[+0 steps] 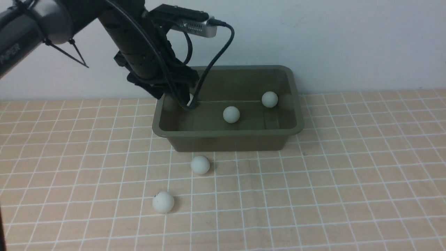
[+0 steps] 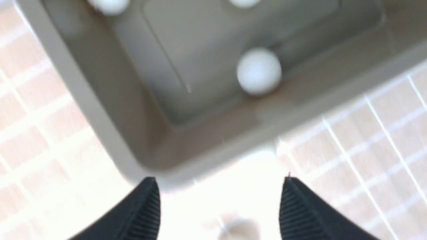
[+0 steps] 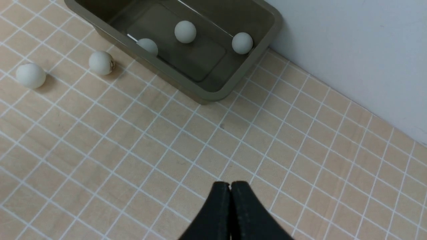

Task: Put the table tennis balls into the box on the light coffee tablecloth.
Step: 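Drop the ball into the bin, then reach for and grasp a ping pong ball on the table beside the basket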

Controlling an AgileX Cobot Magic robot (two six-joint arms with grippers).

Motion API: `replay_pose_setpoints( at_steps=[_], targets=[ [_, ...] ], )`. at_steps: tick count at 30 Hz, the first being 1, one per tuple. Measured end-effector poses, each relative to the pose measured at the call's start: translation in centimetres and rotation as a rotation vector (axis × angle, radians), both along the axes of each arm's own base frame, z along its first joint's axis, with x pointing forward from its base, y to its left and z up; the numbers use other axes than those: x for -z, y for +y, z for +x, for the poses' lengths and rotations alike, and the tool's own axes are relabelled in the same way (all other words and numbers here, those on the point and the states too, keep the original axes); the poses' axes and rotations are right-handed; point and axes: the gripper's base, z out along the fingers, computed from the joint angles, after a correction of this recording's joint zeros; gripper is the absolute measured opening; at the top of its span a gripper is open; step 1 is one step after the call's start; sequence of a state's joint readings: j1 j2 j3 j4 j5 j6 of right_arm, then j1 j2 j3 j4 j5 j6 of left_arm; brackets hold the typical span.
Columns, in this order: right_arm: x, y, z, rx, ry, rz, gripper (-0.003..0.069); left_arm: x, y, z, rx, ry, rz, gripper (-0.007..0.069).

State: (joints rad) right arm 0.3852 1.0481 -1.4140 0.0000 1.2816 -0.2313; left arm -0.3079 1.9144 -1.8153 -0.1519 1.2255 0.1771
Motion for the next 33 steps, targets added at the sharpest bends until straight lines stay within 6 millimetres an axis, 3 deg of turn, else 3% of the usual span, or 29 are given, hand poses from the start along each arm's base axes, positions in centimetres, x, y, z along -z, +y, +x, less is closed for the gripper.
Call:
replay_pose_setpoints(
  at_steps=[7, 11, 17, 33],
  targets=[
    [0.0, 0.0, 0.0, -0.001, 0.0, -0.001, -0.0018, 3.1, 1.6, -6.4, 0.005, 0.172, 0.055, 0.0396],
    [0.0, 0.1, 0.0, -0.003, 0.002, 0.005, -0.0018, 5.2, 2.2, -7.9, -0.003, 0.152, 0.054, 0.0396],
    [0.0, 0.1, 0.0, -0.003, 0.002, 0.005, -0.0018, 8.7, 2.3, -8.0, -0.026, 0.125, 0.053, 0.0396],
    [0.0, 0.1, 0.0, -0.005, 0.002, 0.006, -0.0018, 13.1, 1.4, -6.5, 0.01, 0.172, 0.038, 0.0396]
  ],
)
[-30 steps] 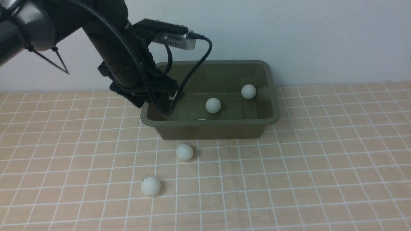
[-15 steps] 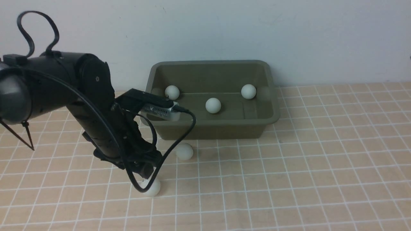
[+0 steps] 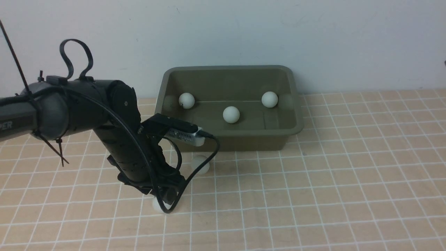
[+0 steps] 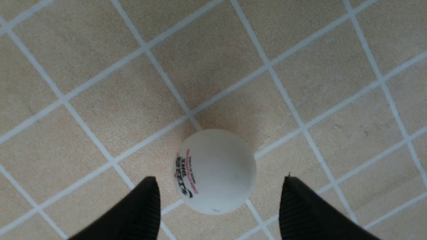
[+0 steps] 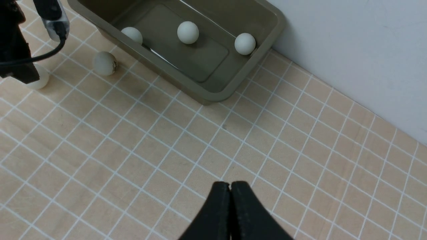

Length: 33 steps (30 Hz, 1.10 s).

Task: Put the table tennis balls into the box on the light coffee tablecloth.
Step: 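Reach for and grasp a ping pong ball on the table beside the basket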

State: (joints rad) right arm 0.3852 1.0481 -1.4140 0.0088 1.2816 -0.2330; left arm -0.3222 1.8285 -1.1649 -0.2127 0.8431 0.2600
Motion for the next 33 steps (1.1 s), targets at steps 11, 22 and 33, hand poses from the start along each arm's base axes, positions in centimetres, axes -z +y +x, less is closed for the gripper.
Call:
replay_pose_setpoints(
  at_steps=[11, 22, 33],
  targets=[
    [0.0, 0.0, 0.0, 0.0, 0.0, 0.0, -0.0018, 2.0, -0.1, 0.5, -0.003, 0.025, 0.014, 0.0396],
    [0.0, 0.0, 0.0, 0.0, 0.0, 0.001, -0.0018, 2.4, -0.2, 0.6, -0.002, 0.036, 0.017, 0.0318],
    [0.0, 0.0, 0.0, 0.0, 0.0, 0.001, -0.0018, -6.7, -1.6, 4.0, 0.093, 0.027, -0.01, 0.0318]
  ],
)
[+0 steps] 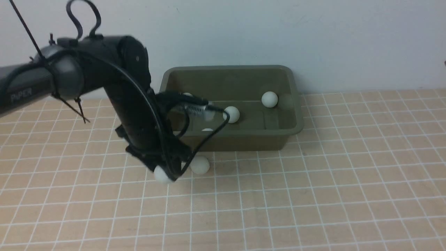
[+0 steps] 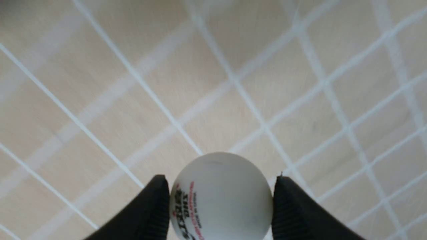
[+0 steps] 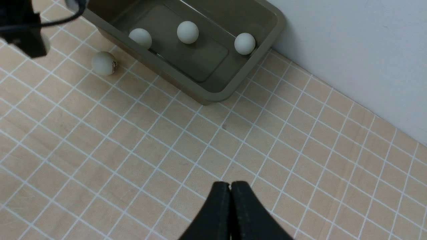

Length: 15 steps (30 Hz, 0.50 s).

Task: Put the table tennis balls into the box on the light coffee tablecloth.
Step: 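Reach for and grasp a ping pong ball on the table beside the basket, then drop the ball into the bin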

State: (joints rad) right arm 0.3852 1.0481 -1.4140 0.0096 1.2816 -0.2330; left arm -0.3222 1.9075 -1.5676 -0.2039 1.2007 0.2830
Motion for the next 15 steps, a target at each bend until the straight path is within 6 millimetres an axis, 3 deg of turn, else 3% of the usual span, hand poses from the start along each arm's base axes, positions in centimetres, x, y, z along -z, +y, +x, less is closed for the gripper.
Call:
replay_pose_setpoints(
  at_steps=[1, 3, 7, 11, 15],
  targets=[
    [0.0, 0.0, 0.0, 0.0, 0.0, 0.0, -0.0018, -0.3, 0.0, 0.1, 0.0, -0.01, -0.004, 0.0318],
    [0.0, 0.0, 0.0, 0.0, 0.0, -0.001, -0.0018, -3.9, -0.5, 1.5, 0.0, -0.14, -0.047, 0.0318],
    [0.0, 0.0, 0.0, 0.0, 0.0, -0.001, -0.0018, -7.1, -1.1, 3.3, -0.007, -0.345, -0.108, 0.0318],
    [0.0, 0.0, 0.0, 0.0, 0.0, -0.001, -0.0018, -6.7, -1.5, 4.9, -0.024, -0.432, -0.134, 0.0318],
    [0.0, 0.0, 0.0, 0.0, 0.0, -0.001, -0.0018, -2.5, -2.2, 7.4, -0.04, -0.43, -0.125, 0.0318]
  ],
)
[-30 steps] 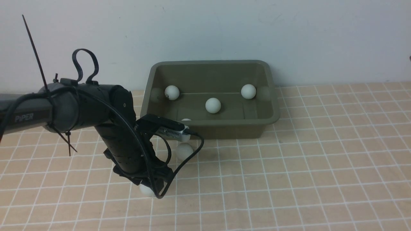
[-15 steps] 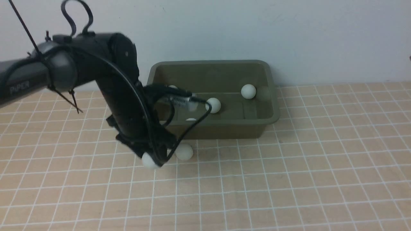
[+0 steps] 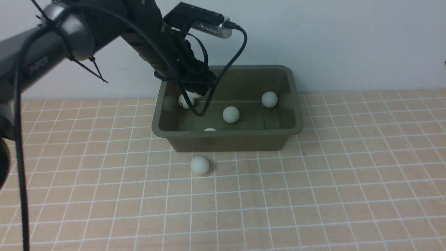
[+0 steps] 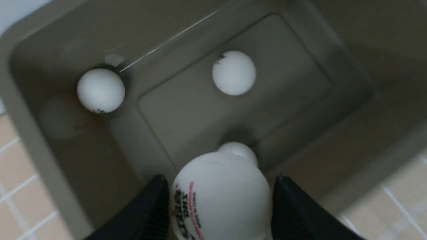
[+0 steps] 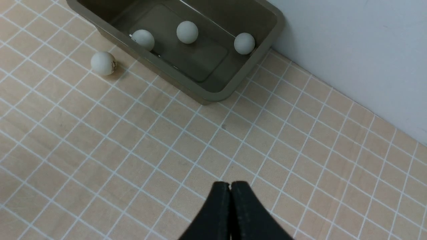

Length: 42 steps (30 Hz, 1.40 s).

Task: Put the table tennis balls into the box on the light coffee tablecloth.
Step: 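Drop the ball into the bin, then reach for and grasp a ping pong ball on the table beside the basket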

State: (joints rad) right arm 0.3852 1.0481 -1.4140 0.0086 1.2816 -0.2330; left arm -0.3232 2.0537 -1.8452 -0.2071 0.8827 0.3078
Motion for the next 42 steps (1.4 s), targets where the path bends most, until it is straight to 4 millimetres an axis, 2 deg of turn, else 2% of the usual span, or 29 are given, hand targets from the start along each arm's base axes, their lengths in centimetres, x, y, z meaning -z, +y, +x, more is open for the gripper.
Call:
replay_pose_setpoints(
  at_steps=[4, 7, 10, 26, 30, 38, 39, 40, 42],
  targets=[
    [0.0, 0.0, 0.0, 0.0, 0.0, 0.0, -0.0018, 3.8, -0.4, 1.5, -0.012, 0.026, 0.011, 0.0318],
    [0.0, 0.0, 0.0, 0.0, 0.0, 0.0, -0.0018, 5.4, -0.6, 2.0, -0.019, 0.042, 0.007, 0.0318],
    [0.0, 0.0, 0.0, 0.0, 0.0, 0.0, -0.0018, 5.9, -0.8, 2.2, -0.027, 0.051, -0.016, 0.0326],
    [0.0, 0.0, 0.0, 0.0, 0.0, 0.0, -0.0018, 5.6, -0.9, 1.9, -0.091, 0.093, -0.065, 0.0354],
    [0.0, 0.0, 0.0, 0.0, 0.0, 0.0, -0.0018, 4.0, -0.6, 0.6, -0.101, 0.171, -0.057, 0.0354],
    [0.0, 0.0, 0.0, 0.0, 0.0, 0.0, -0.0018, -3.6, 0.6, -4.0, -0.069, 0.222, -0.053, 0.0354],
    [0.0, 0.0, 0.0, 0.0, 0.0, 0.0, -0.0018, -3.7, 0.7, -4.1, -0.066, 0.23, -0.049, 0.0354],
    [0.0, 0.0, 0.0, 0.0, 0.0, 0.001, -0.0018, -4.7, 1.0, -5.2, -0.06, 0.241, -0.045, 0.0354],
    [0.0, 0.0, 0.0, 0.0, 0.0, 0.001, -0.0018, -5.2, 1.4, -6.4, -0.059, 0.255, -0.04, 0.0354]
  ],
)
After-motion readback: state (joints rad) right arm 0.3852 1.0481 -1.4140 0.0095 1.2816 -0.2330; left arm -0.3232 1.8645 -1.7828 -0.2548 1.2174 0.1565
